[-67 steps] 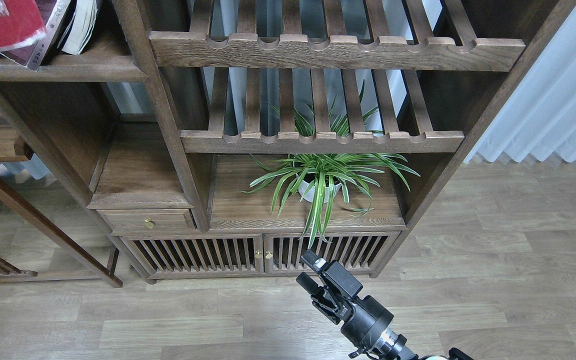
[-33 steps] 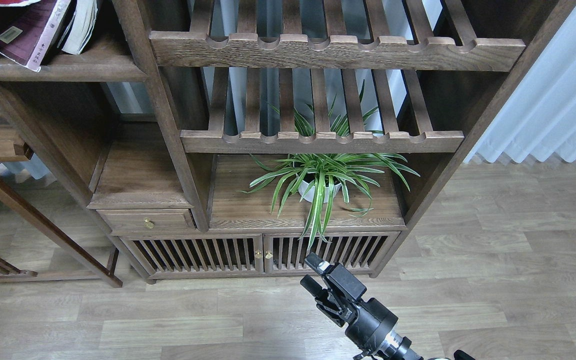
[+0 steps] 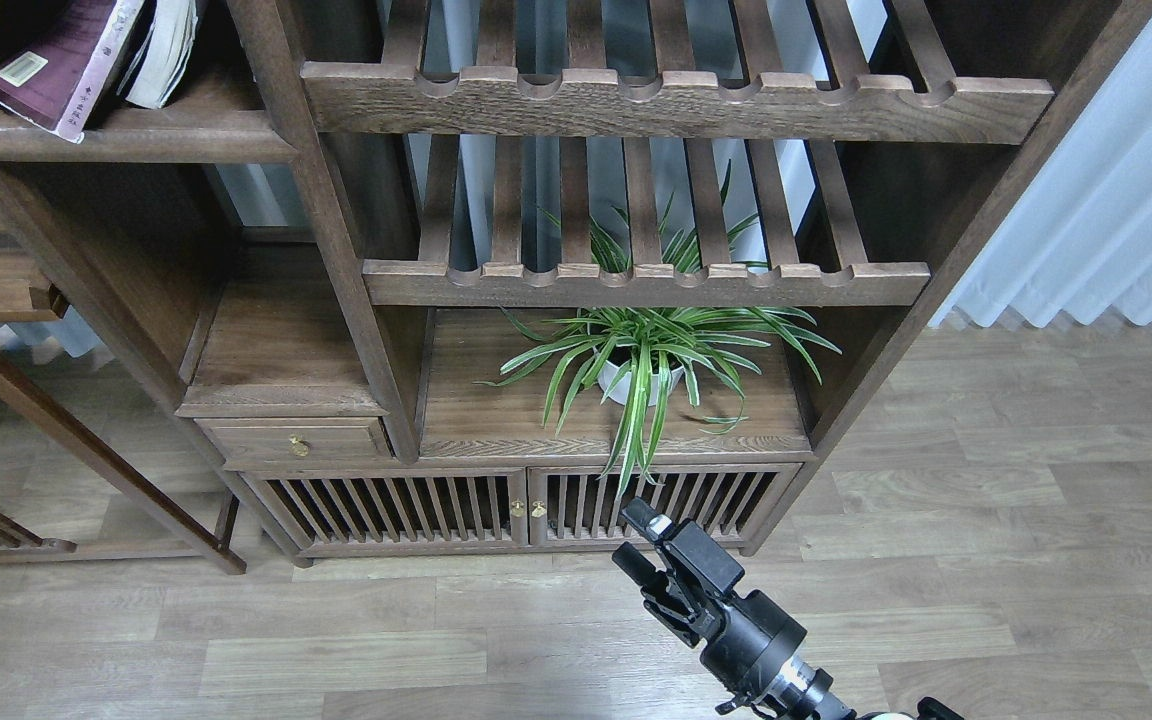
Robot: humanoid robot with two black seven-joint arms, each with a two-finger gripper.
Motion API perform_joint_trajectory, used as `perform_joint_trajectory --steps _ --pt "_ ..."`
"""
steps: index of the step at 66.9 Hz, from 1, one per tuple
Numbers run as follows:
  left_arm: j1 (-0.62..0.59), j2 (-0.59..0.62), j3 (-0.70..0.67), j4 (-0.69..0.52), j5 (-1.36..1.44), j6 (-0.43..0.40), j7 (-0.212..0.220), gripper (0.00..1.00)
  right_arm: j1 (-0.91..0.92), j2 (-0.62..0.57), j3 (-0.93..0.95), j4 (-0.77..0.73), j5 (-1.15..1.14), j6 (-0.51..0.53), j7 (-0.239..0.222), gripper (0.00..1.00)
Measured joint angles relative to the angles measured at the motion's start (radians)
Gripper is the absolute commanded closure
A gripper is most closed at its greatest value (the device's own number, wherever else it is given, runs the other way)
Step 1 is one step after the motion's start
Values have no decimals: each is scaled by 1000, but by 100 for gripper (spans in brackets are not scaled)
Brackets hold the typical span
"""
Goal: Organize books on shelf
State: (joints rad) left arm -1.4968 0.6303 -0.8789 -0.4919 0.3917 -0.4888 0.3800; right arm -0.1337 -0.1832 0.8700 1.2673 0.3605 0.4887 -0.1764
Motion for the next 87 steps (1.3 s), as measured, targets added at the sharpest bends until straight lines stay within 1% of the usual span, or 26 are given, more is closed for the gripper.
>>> perform_joint_trajectory --steps 20,31,33,34,36,37,38,39,41,43,44,46,49,57,68,76,87 --pt "-5 -42 44 6 2 0 0 97 -5 -3 3 1 2 0 0 1" --pt "-5 -46 70 6 3 0 0 94 -12 -8 18 1 2 0 0 1" --pt "-5 -46 72 6 3 0 0 91 -13 -8 19 1 2 0 0 1" --pt "-5 -46 74 6 3 0 0 88 -14 -8 20 1 2 0 0 1" --pt "-5 -46 76 6 3 0 0 83 -15 -8 20 1 2 0 0 1" --pt "-5 -46 77 6 3 0 0 73 -16 -8 21 1 2 0 0 1" --pt "-5 -46 78 6 3 0 0 69 -16 -8 21 1 2 0 0 0" --pt "-5 -46 79 6 2 0 0 58 -17 -8 21 1 2 0 0 0" --pt "-5 -46 81 5 0 0 0 54 -17 -9 22 1 2 0 0 0" --pt "-5 -49 83 3 -2 0 -2 52 -18 -9 22 1 2 0 0 0" --pt "-4 -51 83 2 -3 0 -3 48 -18 -9 22 1 2 0 0 0" --pt "-2 -57 85 0 -5 0 -4 43 -18 -9 22 1 1 0 0 0" --pt "1 -65 87 -5 -7 0 -4 40 -18 -9 23 1 1 0 0 0" --pt "8 -69 89 -22 -8 0 -7 37 -18 -18 25 1 1 0 0 0" --pt "29 -54 86 -55 -10 0 -18 36 -18 -25 35 1 1 0 3 0" --pt "78 1 75 -135 -15 0 -24 35 -18 -24 48 1 1 0 5 0" --pt "182 96 51 -277 -77 0 -26 35 -17 -23 57 1 1 0 6 0"
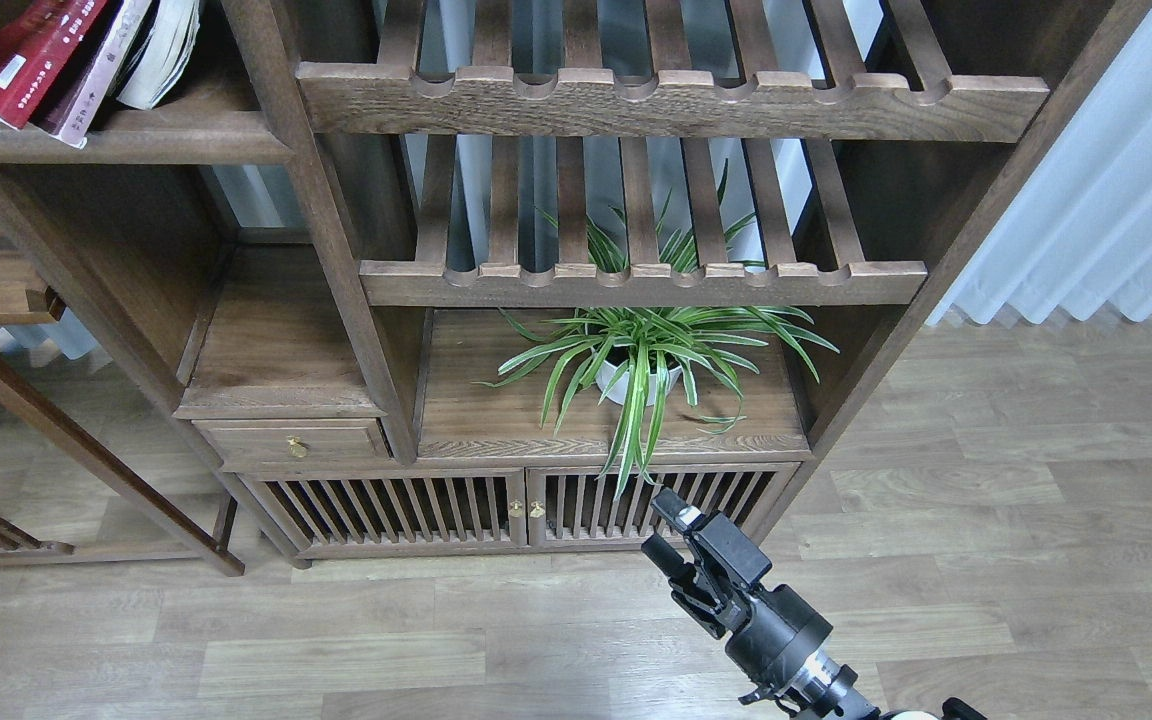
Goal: Organize books on shelf
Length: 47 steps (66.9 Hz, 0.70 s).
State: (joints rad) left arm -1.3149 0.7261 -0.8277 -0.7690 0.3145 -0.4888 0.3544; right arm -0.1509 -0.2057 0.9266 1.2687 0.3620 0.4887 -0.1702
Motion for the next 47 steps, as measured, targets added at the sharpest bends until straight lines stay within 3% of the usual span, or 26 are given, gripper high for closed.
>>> perform_joint_trajectory --steps 12,26,47 --pt "121 125 -26 -159 -78 0 -3 34 11 7 11 -4 0 0 1 0" --pt "346 260 -132 -354 -175 0 -9 29 18 17 15 -4 0 0 0 0" --pt "794 260 -350 -606 -233 0 -41 26 49 56 14 -3 0 0 0 0"
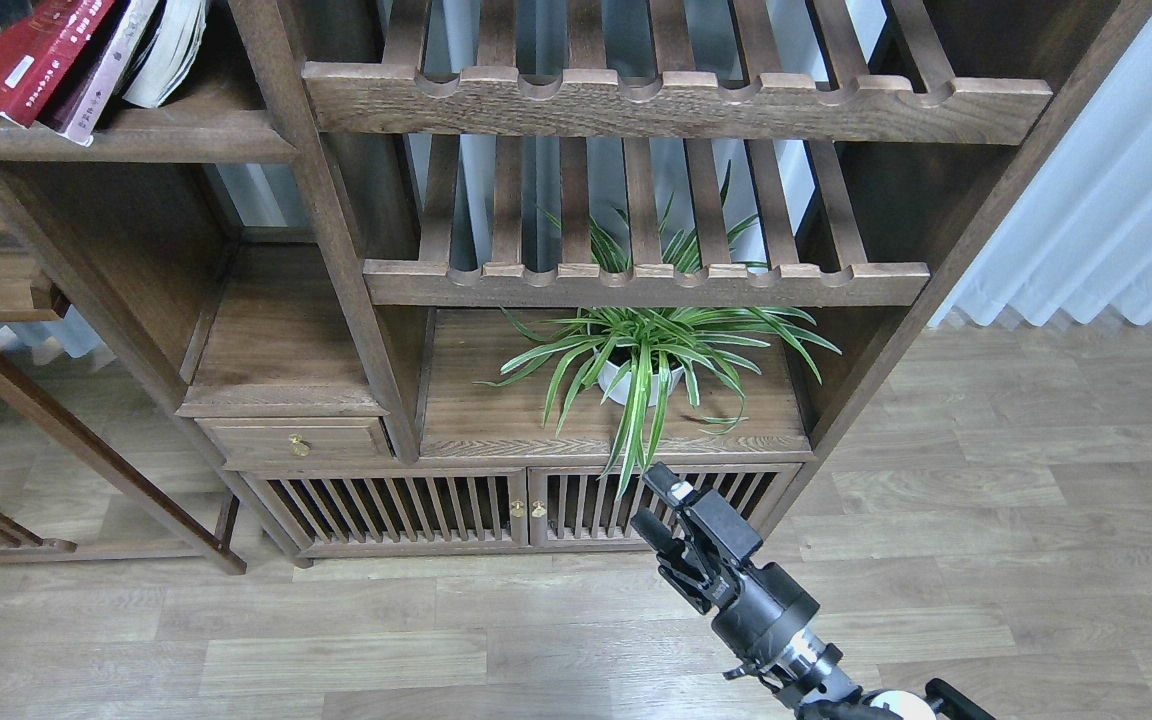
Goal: Organize books on shelf
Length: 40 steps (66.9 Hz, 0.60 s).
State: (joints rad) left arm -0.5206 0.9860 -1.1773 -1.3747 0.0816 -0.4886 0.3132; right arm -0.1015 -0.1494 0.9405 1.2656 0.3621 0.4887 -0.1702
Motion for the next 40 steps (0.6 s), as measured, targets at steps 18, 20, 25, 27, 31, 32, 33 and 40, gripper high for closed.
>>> perform_joint_trajectory --steps 18,20,25,27,31,32,33,40 --pt "289 -241 -155 -80 1 0 3 24 26 26 -5 0 -1 0 0 0" --pt "312 -276 -165 -82 2 0 3 24 28 28 -5 0 -1 0 0 0" --pt "366 -372 -187 -84 9 0 5 24 37 30 -5 0 -2 0 0 0" --pt "387 -410 -193 -84 12 0 6 24 42 31 -5 0 -2 0 0 0" --pt "422 -482 -198 -85 16 0 7 24 51 31 -6 0 -2 0 0 0" --pt "429 -499 -200 -85 16 0 7 24 53 31 -6 0 -2 0 0 0" --pt "436 -517 -202 -85 17 0 7 24 56 31 -6 0 -2 0 0 0" --pt "468 -641 -218 -85 19 0 9 24 78 31 -7 -3 -3 0 0 0"
